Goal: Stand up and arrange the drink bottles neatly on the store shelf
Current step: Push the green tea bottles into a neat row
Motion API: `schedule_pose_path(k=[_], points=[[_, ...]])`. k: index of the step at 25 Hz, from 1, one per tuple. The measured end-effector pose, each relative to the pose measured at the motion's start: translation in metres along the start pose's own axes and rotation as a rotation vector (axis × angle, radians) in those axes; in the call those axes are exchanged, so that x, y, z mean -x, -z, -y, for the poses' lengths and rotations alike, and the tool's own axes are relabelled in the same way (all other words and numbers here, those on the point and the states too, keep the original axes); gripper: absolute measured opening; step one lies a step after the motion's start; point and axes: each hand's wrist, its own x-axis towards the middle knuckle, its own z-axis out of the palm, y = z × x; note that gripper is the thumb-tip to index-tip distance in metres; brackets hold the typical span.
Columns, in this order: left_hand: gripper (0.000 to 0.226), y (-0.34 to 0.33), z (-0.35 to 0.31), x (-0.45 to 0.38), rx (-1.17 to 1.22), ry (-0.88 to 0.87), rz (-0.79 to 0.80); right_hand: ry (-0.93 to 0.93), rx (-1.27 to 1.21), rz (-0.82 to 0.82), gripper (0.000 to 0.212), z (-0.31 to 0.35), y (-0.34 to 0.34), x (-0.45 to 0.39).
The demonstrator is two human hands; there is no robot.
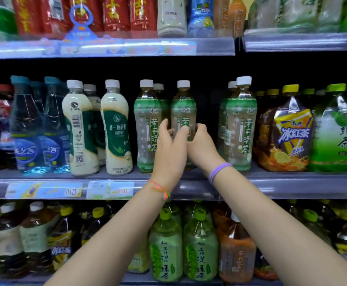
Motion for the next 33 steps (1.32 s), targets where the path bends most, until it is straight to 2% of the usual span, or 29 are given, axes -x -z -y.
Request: schedule_pose_path(k=[3,6,9,12,13,15,18,22,24,25,27,29,30,31,33], points=[[0.056,0.004,0.000,-0.004,0.087,0.044,0.037,-0.027,0.074,-0.070,0.076,0.000,0.002,-0.002],[0.068,-0.005,0.002,-0.022,0.091,0.200,0.105,-0.089,-0.219,-0.049,0.094,0.001,0.003,-0.001],[0.082,-0.018,0.002,-0.044,0.198,0.363,0.095,-0.178,-0.517,-0.043,0.078,0.008,0.004,-0.005],[0.108,-0.028,0.027,-0.072,0.270,0.389,0.019,-0.212,-0.526,-0.019,0.072,0.015,0.008,-0.007],[0.110,-0.030,0.028,-0.073,0.272,0.400,0.020,-0.209,-0.503,-0.008,0.072,0.015,0.008,-0.006],[0.095,-0.030,0.014,-0.058,0.256,0.406,0.051,-0.185,-0.452,0.000,0.075,0.009,0.007,-0.005],[0.072,-0.036,0.007,-0.044,0.254,0.375,0.137,-0.118,-0.407,-0.078,0.080,0.001,0.012,0.003],[0.066,-0.039,-0.001,-0.030,0.238,0.343,0.198,0.007,-0.323,-0.224,0.062,-0.002,0.021,0.021],[0.061,-0.035,0.000,-0.025,0.225,0.282,0.233,0.154,-0.228,-0.305,0.050,0.001,0.018,0.030],[0.054,-0.028,0.002,-0.018,0.187,0.197,0.210,0.236,-0.181,-0.344,0.050,0.003,0.014,0.034],[0.039,-0.004,0.006,-0.003,0.012,-0.161,0.018,0.441,-0.080,-0.463,0.058,0.006,0.008,0.042],[0.033,0.025,0.023,0.007,-0.212,-0.555,-0.230,0.660,0.007,-0.562,0.054,0.013,0.001,0.048],[0.036,0.038,0.034,0.006,-0.317,-0.643,-0.313,0.726,0.028,-0.549,0.049,0.017,-0.006,0.049],[0.043,0.047,0.043,0.004,-0.371,-0.633,-0.340,0.734,0.030,-0.490,0.043,0.019,-0.014,0.048],[0.061,0.056,0.052,-0.001,-0.371,-0.412,-0.257,0.545,-0.002,-0.259,0.039,0.028,-0.034,0.044]])
